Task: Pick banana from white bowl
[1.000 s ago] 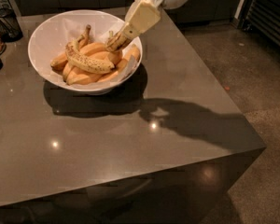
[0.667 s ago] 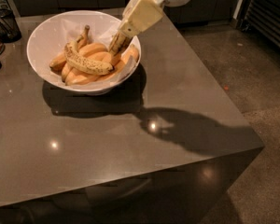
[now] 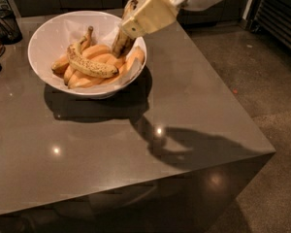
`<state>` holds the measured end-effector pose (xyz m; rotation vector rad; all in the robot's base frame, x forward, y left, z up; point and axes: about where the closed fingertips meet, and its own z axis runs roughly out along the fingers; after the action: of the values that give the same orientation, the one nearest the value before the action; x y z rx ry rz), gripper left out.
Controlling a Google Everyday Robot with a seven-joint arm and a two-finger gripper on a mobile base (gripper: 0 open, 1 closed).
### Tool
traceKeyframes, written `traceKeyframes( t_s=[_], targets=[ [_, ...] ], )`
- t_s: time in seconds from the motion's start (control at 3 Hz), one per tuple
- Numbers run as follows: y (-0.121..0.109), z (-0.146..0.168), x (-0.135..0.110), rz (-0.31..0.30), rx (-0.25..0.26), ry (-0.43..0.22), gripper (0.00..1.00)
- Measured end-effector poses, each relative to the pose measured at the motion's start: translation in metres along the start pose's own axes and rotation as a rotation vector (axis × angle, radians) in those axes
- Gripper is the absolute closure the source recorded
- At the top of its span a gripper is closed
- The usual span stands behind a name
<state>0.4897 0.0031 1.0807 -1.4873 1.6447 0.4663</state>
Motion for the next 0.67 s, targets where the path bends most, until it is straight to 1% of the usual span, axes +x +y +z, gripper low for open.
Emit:
traceKeyframes(
  t_s=[0.33,0.67],
  targets=[
    [0.004,-0.004,-0.005,-0.006,-0.002,-0.006,1.00],
    [0.016,-0.011,-0.005,-0.008,0.019,0.024,1.00]
  ],
)
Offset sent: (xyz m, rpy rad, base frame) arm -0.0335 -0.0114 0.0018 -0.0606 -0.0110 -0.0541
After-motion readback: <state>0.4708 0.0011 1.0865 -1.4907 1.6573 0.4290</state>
